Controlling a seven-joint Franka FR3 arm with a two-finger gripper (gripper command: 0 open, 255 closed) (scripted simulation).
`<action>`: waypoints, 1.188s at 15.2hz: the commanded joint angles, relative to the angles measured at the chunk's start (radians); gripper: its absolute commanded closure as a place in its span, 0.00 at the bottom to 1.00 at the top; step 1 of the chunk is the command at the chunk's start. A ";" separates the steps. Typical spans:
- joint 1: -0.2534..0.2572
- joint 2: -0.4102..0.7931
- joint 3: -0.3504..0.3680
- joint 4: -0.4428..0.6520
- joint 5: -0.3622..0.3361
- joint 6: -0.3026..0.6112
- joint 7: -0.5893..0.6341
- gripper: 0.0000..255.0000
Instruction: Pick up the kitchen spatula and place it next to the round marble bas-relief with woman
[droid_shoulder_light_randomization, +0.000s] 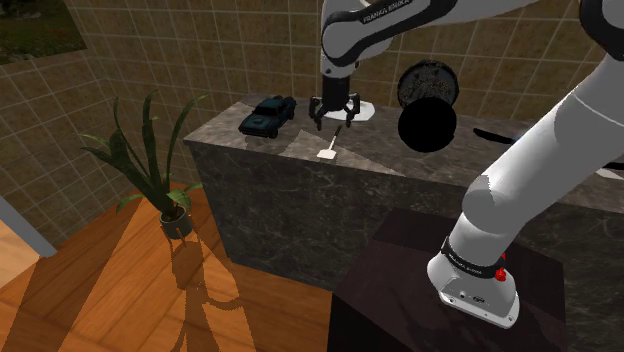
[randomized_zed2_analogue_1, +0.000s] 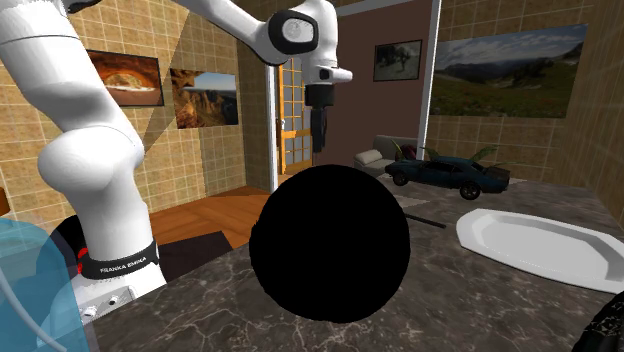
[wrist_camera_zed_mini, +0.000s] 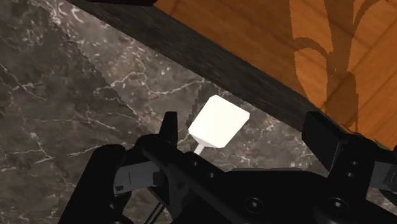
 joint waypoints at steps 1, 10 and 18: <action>-0.023 0.059 -0.005 0.026 -0.015 0.039 0.052 0.00; -0.102 0.319 -0.054 0.168 -0.075 0.177 0.274 0.00; -0.130 0.447 -0.091 0.225 -0.094 0.257 0.366 0.00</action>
